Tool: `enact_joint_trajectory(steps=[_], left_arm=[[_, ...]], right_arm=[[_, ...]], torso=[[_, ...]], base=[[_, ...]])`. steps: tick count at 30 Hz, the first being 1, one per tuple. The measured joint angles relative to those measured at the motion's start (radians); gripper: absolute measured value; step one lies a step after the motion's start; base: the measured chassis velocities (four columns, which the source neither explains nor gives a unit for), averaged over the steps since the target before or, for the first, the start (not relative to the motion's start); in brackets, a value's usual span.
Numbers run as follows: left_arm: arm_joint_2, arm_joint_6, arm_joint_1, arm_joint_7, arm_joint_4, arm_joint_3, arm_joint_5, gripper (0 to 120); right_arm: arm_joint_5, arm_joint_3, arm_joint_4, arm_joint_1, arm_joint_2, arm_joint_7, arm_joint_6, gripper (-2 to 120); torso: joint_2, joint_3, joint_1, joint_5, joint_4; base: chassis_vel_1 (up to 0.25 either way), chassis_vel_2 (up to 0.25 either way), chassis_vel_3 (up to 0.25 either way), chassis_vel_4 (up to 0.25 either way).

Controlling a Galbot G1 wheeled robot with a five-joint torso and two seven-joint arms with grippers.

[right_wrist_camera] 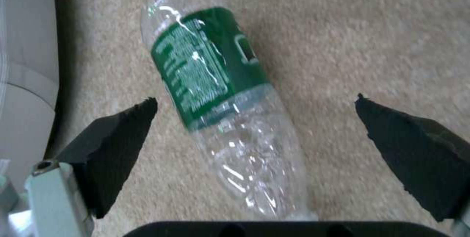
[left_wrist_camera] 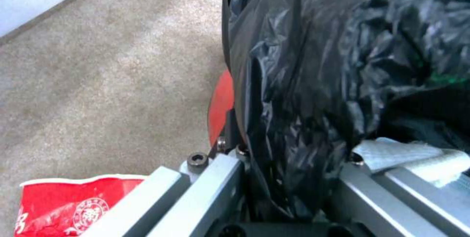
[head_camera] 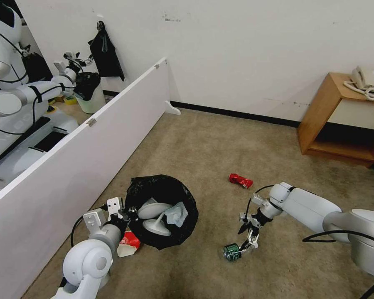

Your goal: Pick up the trash bin, then pick up the garbage from the floor and place it into the trash bin.

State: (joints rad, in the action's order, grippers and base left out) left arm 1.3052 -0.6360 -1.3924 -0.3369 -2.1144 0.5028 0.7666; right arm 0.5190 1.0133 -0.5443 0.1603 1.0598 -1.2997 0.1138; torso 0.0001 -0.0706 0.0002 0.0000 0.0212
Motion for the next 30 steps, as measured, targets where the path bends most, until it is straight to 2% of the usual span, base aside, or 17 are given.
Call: enact_joint_trajectory(steps=[9,30], left_arm=[[-0.006,0.000,0.005,0.002,0.009,0.006,0.006,0],[-0.006,0.002,0.006,0.005,0.013,0.005,0.008,0]], right_arm=[[-0.003,0.003,-0.011,0.013,0.010,-0.008,0.001,100],[-0.004,0.000,-0.085,0.038,-0.051,0.001,0.020,100]], torso=[[0.000,0.000,0.000,0.0001,-0.0001],[0.000,0.000,0.000,0.0000,0.0000]], base=[[0.000,0.000,0.000,0.000],[0.000,0.000,0.000,0.000]])
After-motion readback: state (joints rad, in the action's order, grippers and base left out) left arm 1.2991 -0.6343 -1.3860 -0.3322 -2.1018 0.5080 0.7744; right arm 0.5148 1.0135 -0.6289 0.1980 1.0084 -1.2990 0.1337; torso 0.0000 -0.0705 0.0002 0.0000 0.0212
